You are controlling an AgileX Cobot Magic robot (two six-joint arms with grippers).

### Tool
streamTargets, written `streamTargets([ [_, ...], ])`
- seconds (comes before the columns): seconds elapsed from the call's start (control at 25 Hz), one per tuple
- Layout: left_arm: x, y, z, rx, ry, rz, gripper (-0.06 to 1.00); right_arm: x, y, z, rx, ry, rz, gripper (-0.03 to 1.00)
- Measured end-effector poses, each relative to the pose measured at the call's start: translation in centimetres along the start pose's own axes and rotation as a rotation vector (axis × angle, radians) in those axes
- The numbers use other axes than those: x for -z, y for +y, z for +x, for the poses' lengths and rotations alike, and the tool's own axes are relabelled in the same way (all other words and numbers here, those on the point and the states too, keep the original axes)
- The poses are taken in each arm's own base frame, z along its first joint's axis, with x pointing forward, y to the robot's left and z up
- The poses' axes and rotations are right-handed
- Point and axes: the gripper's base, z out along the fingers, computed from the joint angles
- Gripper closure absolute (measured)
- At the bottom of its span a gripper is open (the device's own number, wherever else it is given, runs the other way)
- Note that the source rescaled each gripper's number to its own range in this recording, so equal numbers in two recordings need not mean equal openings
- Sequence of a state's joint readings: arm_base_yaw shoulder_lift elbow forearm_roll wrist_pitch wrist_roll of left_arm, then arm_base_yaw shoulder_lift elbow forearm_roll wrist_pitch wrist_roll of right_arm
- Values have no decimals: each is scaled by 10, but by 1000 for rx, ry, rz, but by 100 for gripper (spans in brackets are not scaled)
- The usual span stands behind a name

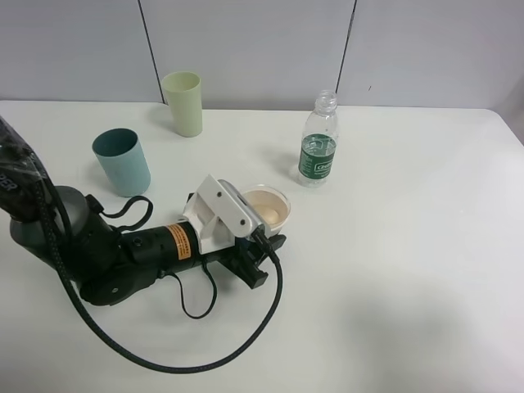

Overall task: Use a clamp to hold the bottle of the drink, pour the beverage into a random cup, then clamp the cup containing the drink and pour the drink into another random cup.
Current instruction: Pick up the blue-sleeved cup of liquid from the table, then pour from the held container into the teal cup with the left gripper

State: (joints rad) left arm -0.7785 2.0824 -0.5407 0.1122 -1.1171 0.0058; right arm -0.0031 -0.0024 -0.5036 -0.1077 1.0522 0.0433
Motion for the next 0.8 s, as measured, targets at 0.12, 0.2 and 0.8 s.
streamTargets([
  [0.12,12,4,-5,31,-3,-54,94,0,0,0,0,0,0,-3],
  [0.2,22,7,-6,55,3,-101,94,0,0,0,0,0,0,-3],
  [0.8,107,42,-9,281,-9,-590,94,0,0,0,0,0,0,-3],
])
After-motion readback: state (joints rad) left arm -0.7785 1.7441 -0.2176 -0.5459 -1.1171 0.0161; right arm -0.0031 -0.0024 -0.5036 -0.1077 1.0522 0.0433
